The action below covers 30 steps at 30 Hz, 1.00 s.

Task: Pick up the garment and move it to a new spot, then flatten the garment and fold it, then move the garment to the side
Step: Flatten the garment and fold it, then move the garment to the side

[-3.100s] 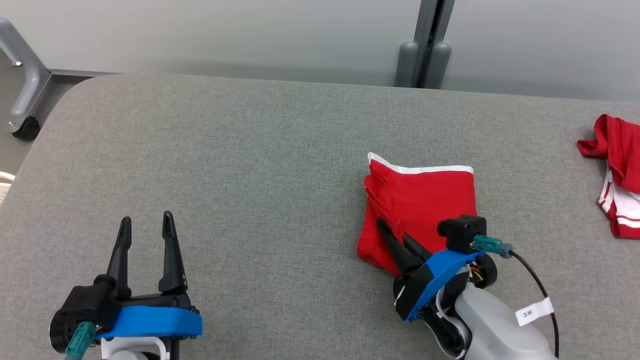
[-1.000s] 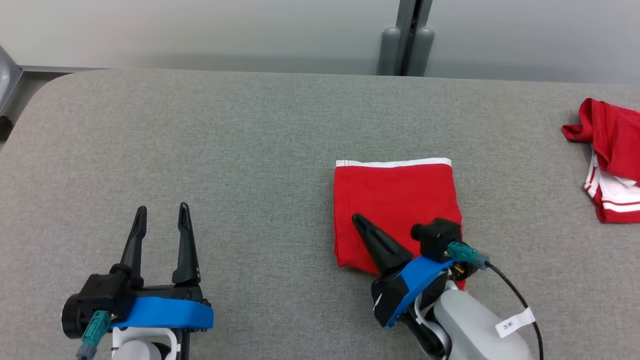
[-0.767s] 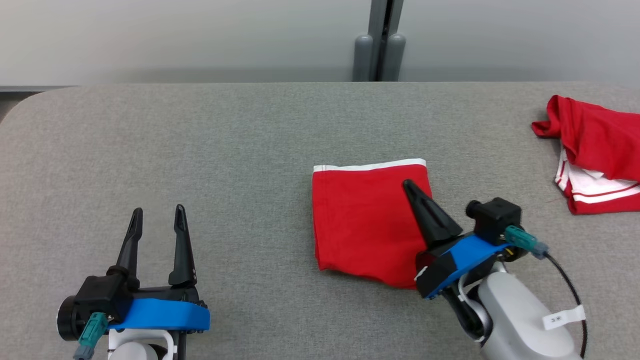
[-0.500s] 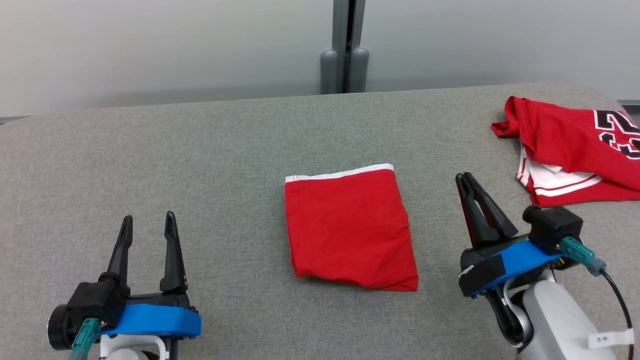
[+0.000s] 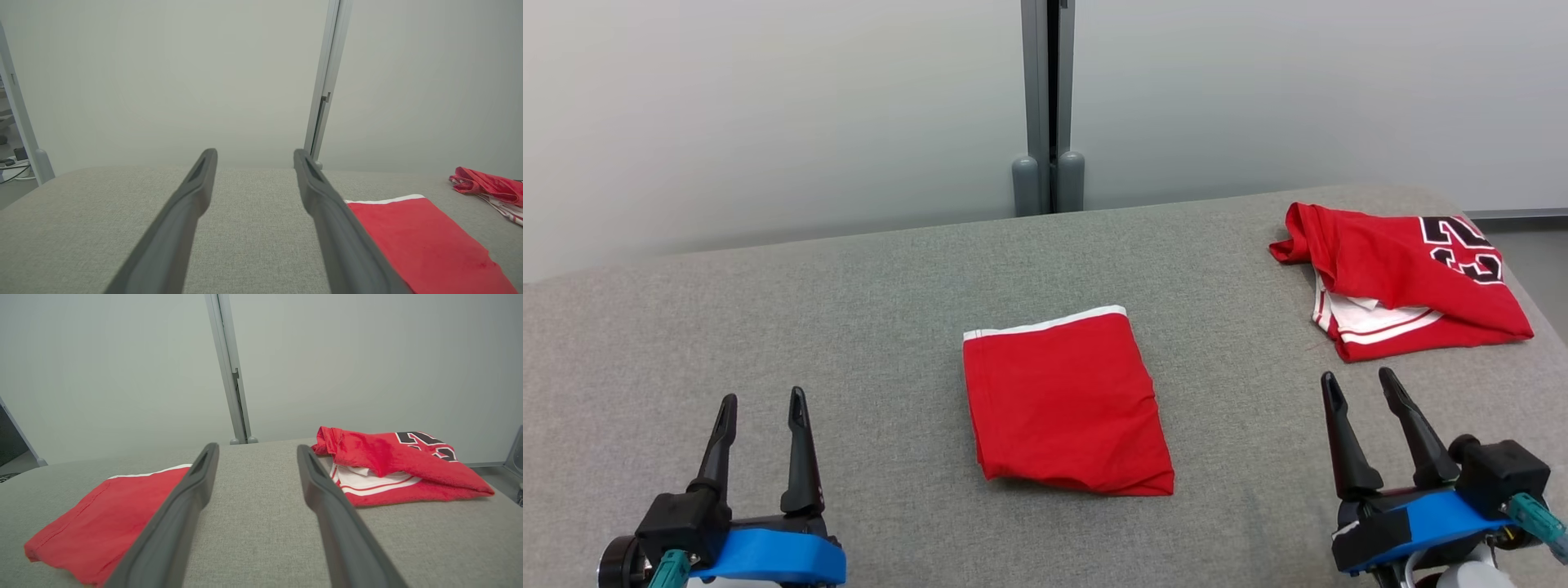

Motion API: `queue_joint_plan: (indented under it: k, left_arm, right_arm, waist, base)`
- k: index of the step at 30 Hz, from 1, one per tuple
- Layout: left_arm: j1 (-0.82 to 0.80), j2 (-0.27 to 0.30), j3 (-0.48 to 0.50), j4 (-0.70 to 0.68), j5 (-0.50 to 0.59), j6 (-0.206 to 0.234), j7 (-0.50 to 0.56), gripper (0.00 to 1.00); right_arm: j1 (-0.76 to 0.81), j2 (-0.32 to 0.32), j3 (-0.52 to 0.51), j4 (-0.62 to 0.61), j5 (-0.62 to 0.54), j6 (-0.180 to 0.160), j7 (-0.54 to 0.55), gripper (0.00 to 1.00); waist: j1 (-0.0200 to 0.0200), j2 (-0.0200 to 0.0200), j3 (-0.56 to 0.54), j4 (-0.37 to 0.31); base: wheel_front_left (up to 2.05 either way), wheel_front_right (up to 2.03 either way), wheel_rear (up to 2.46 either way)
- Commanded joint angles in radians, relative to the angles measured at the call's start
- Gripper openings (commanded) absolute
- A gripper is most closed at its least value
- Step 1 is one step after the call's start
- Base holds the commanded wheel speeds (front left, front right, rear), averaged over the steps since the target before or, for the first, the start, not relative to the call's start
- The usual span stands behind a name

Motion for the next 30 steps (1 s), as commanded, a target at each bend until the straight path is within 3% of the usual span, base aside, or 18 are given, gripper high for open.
queue_joint_plan:
  k: [1, 11, 30]
  left_arm:
    - [0.009, 0.0, -0.002, -0.004, 0.009, 0.004, -0.003, 1.0]
    - [0.051, 0.0, -0.004, -0.009, 0.029, 0.004, -0.003, 1.0]
    - [0.062, 0.0, 0.0, 0.0, 0.03, -0.007, -0.003, 1.0]
  right_arm:
    - [0.016, 0.006, -0.005, -0.009, -0.009, 0.0, -0.002, 1.0]
    - [0.105, 0.06, -0.062, -0.075, -0.075, 0.0, -0.002, 1.0]
    - [0.116, 0.071, -0.068, -0.052, -0.107, 0.0, -0.002, 1.0]
  waist:
    - [0.0002, 0.0001, -0.001, 0.002]
    - [0.0002, 0.0001, -0.019, 0.038]
    - [0.0002, 0.0001, -0.021, 0.044]
  base:
    - [0.0, 0.0, 0.0]
    - [0.0, 0.0, 0.0]
    - [0.0, 0.0, 0.0]
